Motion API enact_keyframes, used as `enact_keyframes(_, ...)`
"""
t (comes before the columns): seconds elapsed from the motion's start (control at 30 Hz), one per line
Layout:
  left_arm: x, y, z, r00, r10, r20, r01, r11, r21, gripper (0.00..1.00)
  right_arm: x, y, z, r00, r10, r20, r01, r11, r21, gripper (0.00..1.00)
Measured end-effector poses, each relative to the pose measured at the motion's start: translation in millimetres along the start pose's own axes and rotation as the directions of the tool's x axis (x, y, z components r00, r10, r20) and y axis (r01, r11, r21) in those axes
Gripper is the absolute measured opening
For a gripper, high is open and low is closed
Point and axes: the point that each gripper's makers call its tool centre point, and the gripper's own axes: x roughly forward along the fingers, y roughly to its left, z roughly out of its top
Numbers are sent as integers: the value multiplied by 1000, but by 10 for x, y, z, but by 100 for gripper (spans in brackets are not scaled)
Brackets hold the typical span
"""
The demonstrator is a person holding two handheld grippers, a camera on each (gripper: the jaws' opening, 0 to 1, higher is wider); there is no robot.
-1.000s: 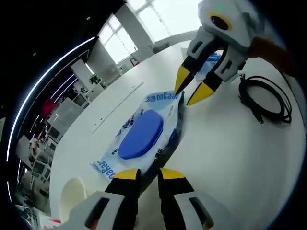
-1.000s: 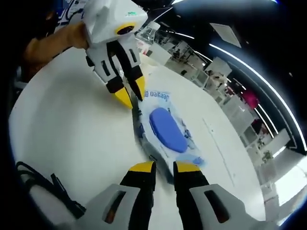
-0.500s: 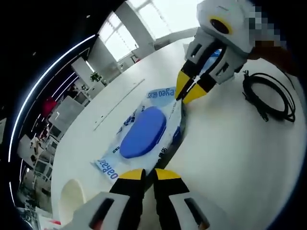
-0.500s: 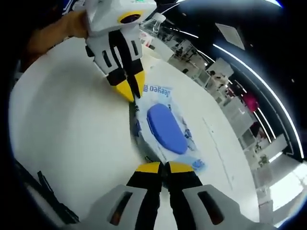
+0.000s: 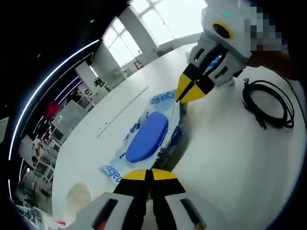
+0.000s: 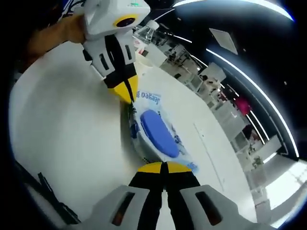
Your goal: Arrange the tabletop items into an orderly group along one side of the table until the central work area is clear of visible clutter.
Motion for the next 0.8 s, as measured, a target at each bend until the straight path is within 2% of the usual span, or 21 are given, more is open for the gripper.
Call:
enact_keyframes(0.1,-42,44,65,1000,14,26,-14,1000,0,0,-36,-73,30,999,-34,11,34,999,5,0)
enact_keyframes(0.43,-187,88,199,997,53,54,-54,998,12,0,-121,-234,159,994,-100,55,101,995,-21,0)
enact_keyframes(0.57,-235,157,263,995,70,72,-71,997,12,0,-157,-290,202,991,-117,61,119,993,-27,0)
enact_keyframes(0.8,-337,156,386,992,81,97,-84,996,24,0,-213,-439,258,986,-149,72,152,988,-32,0)
